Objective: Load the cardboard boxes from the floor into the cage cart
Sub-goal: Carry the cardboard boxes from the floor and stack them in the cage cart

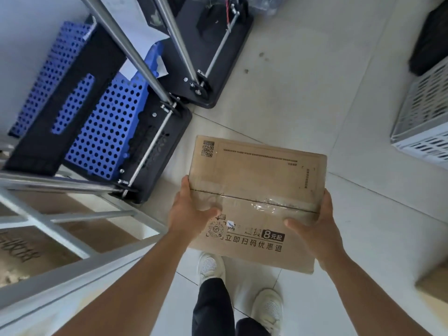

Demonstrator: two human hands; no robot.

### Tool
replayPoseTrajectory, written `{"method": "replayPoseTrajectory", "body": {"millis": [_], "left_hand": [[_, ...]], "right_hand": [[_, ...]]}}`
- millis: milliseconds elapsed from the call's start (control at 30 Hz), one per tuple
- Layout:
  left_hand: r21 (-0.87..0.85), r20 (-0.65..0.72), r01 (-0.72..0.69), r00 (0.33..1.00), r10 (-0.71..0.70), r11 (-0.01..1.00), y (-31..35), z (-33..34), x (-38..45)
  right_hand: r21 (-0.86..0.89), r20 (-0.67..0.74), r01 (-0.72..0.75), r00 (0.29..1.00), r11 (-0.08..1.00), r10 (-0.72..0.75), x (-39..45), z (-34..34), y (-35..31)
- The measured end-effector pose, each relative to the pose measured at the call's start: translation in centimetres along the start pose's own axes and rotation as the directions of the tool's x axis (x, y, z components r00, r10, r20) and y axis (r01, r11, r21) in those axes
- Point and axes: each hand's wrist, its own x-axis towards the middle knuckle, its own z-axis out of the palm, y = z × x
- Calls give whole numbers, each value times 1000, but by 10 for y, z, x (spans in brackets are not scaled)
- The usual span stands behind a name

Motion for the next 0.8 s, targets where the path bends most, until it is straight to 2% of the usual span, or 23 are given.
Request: {"method": "replayPoseTrajectory", "body": {"millis": [467, 700, 800], "left_hand": [[-64, -119, -186, 977, 178, 980, 101, -112, -207], [-93, -171, -341, 931, 322, 936, 110, -168, -309], [-80, -238, -423, 887, 395, 902, 102, -198, -357]], "right_hand": [[110, -84, 120, 990, 987, -111, -184, -155, -90], [145, -183, 222, 964, 964, -195, -304, -198, -112], [161, -237, 286, 940, 945, -244, -360, -210, -119]]}}
